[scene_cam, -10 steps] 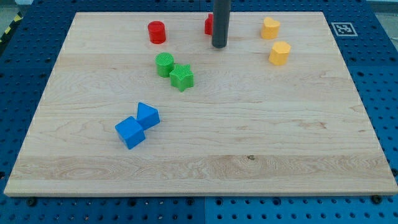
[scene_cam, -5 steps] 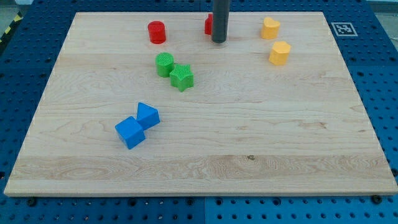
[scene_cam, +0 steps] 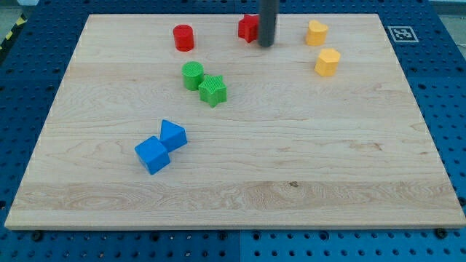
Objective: Move the red star to the right of the red circle
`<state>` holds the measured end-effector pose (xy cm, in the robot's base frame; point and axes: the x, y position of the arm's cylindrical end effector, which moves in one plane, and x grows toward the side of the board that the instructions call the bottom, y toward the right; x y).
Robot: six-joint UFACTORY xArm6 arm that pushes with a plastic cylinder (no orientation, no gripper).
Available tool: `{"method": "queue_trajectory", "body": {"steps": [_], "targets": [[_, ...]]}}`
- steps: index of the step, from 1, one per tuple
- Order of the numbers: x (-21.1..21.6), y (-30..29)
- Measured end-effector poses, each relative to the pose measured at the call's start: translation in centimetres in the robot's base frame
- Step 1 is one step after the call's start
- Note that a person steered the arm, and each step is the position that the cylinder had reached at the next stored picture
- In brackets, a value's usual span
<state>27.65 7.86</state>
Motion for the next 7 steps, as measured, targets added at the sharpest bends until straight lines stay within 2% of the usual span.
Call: {"method": "queue_trajectory", "body": {"steps": [1,3,5,7], "targets": [[0.0,2.0],[-3.0,1.7],[-2.9,-4.2],[-3.5,-5.4]]}}
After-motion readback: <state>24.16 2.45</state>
